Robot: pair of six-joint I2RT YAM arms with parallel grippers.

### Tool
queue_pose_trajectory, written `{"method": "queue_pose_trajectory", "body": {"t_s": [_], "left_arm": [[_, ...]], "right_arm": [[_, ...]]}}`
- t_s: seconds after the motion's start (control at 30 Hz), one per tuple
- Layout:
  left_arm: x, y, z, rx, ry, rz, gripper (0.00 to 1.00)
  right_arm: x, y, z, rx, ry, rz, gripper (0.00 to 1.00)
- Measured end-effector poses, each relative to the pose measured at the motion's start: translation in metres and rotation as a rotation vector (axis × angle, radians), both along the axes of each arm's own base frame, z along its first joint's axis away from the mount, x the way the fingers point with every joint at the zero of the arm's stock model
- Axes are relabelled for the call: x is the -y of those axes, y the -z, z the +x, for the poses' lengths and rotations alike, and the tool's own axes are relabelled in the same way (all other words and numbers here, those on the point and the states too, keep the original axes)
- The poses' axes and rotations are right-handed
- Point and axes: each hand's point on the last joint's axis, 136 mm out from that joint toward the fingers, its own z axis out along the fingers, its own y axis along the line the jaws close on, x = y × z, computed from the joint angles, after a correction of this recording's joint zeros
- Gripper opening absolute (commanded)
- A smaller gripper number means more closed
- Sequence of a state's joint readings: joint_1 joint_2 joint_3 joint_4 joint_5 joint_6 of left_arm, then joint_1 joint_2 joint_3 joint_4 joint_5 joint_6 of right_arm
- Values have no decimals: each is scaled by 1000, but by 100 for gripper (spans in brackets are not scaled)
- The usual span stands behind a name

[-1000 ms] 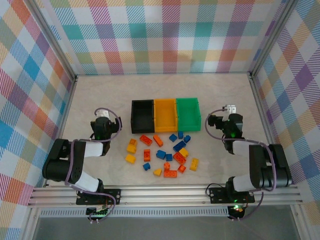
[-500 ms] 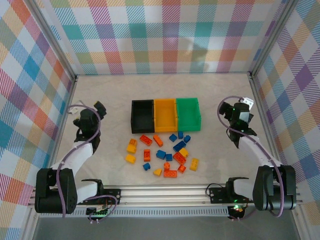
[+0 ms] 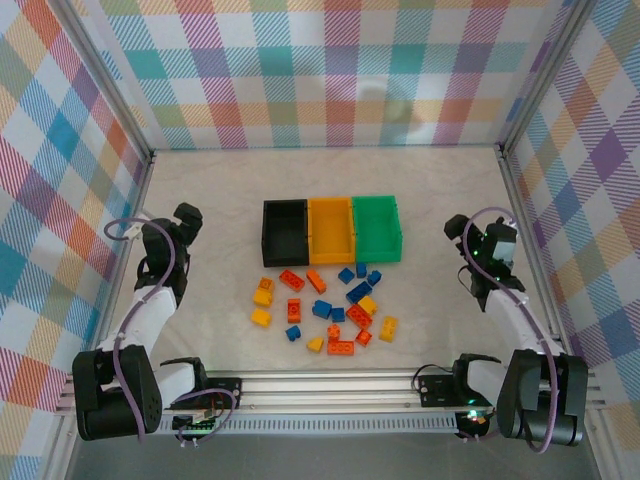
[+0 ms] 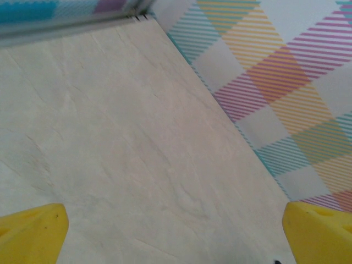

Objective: Sort the legos into containers by color

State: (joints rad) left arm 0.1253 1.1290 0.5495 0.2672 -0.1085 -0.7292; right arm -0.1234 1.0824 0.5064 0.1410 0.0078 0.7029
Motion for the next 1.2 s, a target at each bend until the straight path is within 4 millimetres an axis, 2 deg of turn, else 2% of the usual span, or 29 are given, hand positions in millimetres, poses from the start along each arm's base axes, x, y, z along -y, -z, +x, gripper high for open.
{"method": "queue_pose_trajectory", "body": {"t_s": [0.17, 0.23, 0.3, 0.33, 0.43, 0.53, 0.6, 0.73, 0.83, 0.9, 1.0, 1.1, 1.2], "left_arm": [[14, -4, 3, 22, 55, -75, 100], [21, -10, 5, 22, 83, -89, 100], [33, -23, 9, 26, 122, -90, 100], [43, -30, 11, 29, 153, -84, 100], [92, -53, 14, 34, 297, -53, 100], [138, -60, 2, 10, 439, -32, 100], [159, -54, -10, -25, 515, -36, 100], [186, -37, -33, -78, 630, -59, 100], [204, -13, -52, -135, 713, -101, 100], [209, 7, -64, -185, 742, -132, 100], [207, 28, -78, -243, 746, -160, 100], [205, 30, -85, -239, 740, -170, 100], [203, 26, -89, -216, 739, -174, 100]], "right_arm": [[-29, -12, 6, -4, -151, 58, 91], [-41, -12, 5, -42, -203, 56, 90], [-63, -10, 1, -84, -279, 41, 91], [-74, -9, -2, -105, -316, 27, 91], [-110, 0, -18, -168, -431, -23, 91], [-138, 10, -42, -237, -538, -87, 89], [-154, 15, -58, -272, -608, -129, 85], [-181, 25, -87, -329, -736, -210, 78], [-207, 42, -110, -388, -864, -266, 77], [-223, 59, -125, -436, -945, -315, 74], [-236, 86, -142, -516, -1024, -390, 70], [-238, 101, -145, -561, -1043, -450, 67], [-234, 106, -141, -571, -1022, -487, 62]]}}
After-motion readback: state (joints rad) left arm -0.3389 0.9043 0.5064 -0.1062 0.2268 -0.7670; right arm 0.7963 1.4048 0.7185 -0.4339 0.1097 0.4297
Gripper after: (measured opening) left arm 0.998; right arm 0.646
